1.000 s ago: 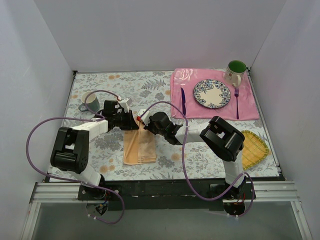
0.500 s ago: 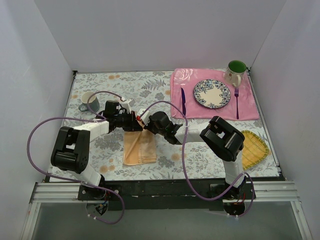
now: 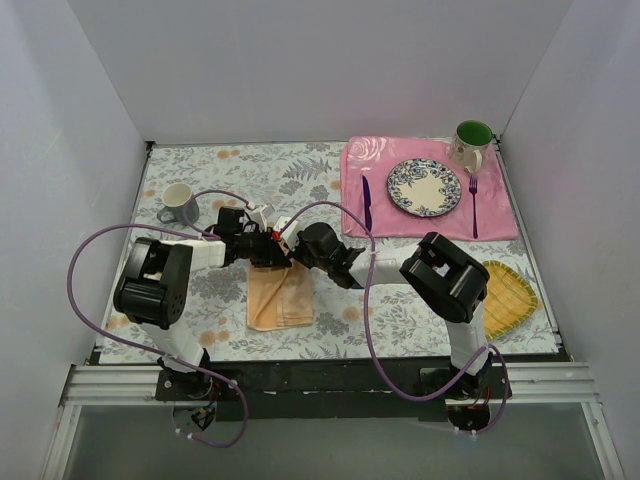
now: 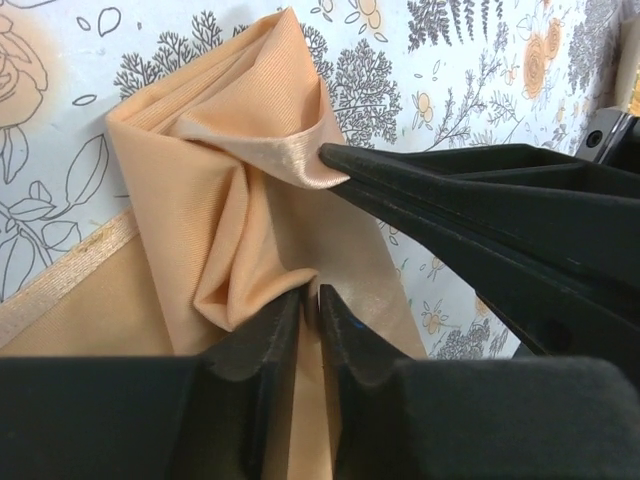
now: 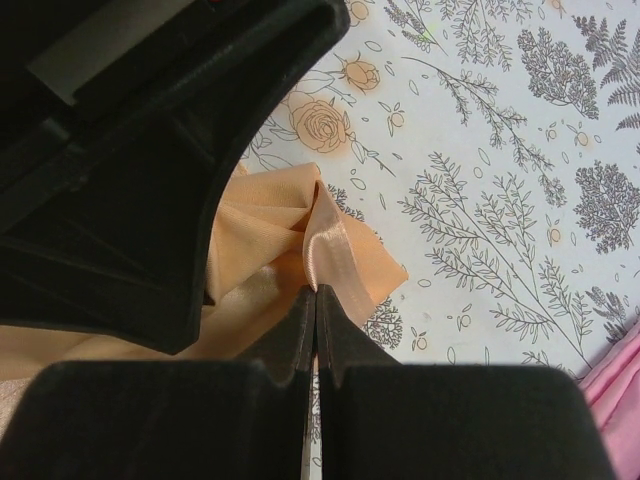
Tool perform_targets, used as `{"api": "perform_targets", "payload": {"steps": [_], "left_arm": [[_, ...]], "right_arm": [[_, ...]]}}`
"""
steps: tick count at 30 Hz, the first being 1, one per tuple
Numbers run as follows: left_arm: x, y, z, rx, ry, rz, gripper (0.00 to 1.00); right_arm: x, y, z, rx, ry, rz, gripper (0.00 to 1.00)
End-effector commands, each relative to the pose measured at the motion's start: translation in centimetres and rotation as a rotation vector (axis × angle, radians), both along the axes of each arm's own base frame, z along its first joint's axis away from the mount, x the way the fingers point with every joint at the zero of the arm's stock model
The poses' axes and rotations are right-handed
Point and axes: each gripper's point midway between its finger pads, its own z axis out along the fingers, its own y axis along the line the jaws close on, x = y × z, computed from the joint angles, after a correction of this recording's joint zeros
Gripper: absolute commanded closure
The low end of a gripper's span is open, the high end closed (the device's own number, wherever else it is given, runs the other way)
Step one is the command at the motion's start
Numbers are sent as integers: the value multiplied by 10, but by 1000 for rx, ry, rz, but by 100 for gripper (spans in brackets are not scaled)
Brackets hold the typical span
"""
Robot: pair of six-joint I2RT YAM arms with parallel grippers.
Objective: Fold the napkin into a case and place the utensils inside
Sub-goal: Stuff the top corner of the smaller-rectangle-folded napkin into the folded napkin.
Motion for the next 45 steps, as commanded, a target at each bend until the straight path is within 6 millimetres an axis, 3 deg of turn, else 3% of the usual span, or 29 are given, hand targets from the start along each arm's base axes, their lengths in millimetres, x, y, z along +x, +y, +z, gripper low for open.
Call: {"api": "perform_targets", "payload": {"steps": [1, 5, 7, 11, 12, 16, 21, 22, 26, 29, 33, 41, 45], "left_arm": [[-1, -9, 5, -49, 3, -23, 80], [1, -7, 6, -31, -30, -30, 69], [1, -4, 1, 2, -23, -28, 68], [-6, -10, 11, -37, -71, -91, 52], [-4, -11, 17, -50, -108, -93, 43], [-13, -10, 20, -70, -134, -95, 41], [-8, -9, 38, -140, -194, -62, 49], [-11, -12, 41, -166, -172, -67, 60], [-12, -7, 42, -220, -109, -19, 73], [-4, 0, 43, -233, -87, 43, 76], [7, 9, 30, -201, -4, 116, 80], [20, 5, 27, -224, 23, 179, 79], [38, 3, 10, -153, 95, 320, 82]], "right_arm": [[6, 13, 16, 51, -18, -10, 99], [6, 13, 16, 49, -19, -12, 99], [5, 13, 15, 49, -19, -9, 99], [4, 14, 15, 54, -16, -7, 99], [5, 13, 15, 52, -15, -10, 99], [5, 13, 17, 53, -19, -11, 99], [4, 13, 18, 55, -17, -7, 99], [4, 12, 19, 56, -17, -9, 99], [4, 12, 19, 56, -18, -10, 99], [4, 12, 19, 55, -17, -10, 99], [5, 11, 18, 57, -15, -15, 99], [5, 13, 19, 58, -15, -13, 99], [5, 15, 18, 65, -5, -14, 99]]}}
